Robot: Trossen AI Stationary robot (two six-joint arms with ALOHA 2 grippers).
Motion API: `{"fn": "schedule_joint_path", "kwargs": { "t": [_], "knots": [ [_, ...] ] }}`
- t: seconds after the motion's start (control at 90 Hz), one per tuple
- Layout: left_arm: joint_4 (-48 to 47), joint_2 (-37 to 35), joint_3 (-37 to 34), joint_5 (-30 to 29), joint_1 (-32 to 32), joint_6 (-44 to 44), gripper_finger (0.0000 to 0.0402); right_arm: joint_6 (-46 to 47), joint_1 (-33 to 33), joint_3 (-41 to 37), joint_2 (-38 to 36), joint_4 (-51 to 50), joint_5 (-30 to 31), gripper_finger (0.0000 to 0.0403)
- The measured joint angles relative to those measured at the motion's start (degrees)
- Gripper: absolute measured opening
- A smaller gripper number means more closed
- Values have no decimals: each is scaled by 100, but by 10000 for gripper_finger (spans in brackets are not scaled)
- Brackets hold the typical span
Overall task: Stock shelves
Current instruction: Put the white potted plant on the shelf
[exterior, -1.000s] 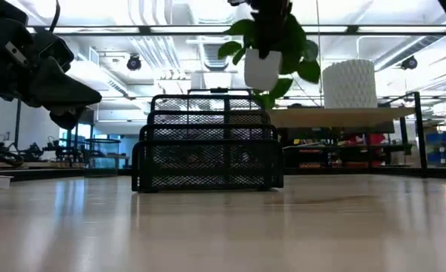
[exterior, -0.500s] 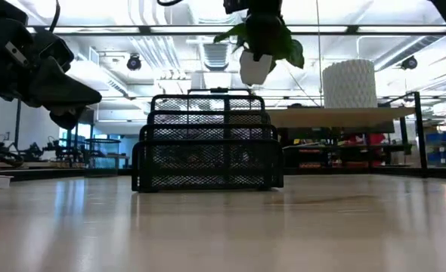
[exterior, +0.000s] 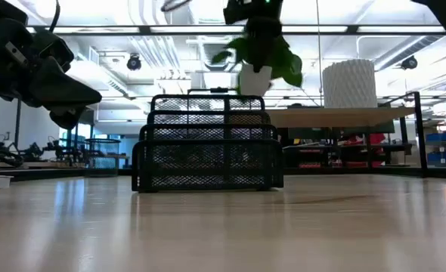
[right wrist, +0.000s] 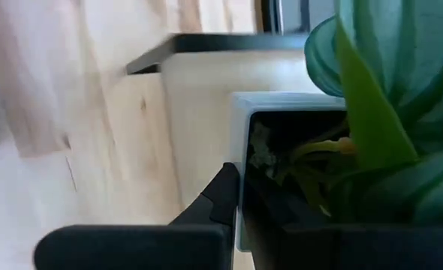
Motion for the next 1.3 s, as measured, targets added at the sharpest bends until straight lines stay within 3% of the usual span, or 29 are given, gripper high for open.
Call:
{"fn": "schedule_joint_path", "kwargs": {
  "t": [0.111,0.322,0.544,1.3],
  "knots": [
    [-2,0,1,-1,-1,2,6,360,-341,82,0,5,-533,0],
    [-2,0,2,-2,-1,2,6,1024,-839,99,0,5,-645,0],
    [-2,0,1,-2,0,0,6,1755,-1127,99,-31,-36,-1342,0],
    [-2,0,1,-2,-2,1,7,2077,-1139,83,175,-29,-1362,0]
  ]
}}
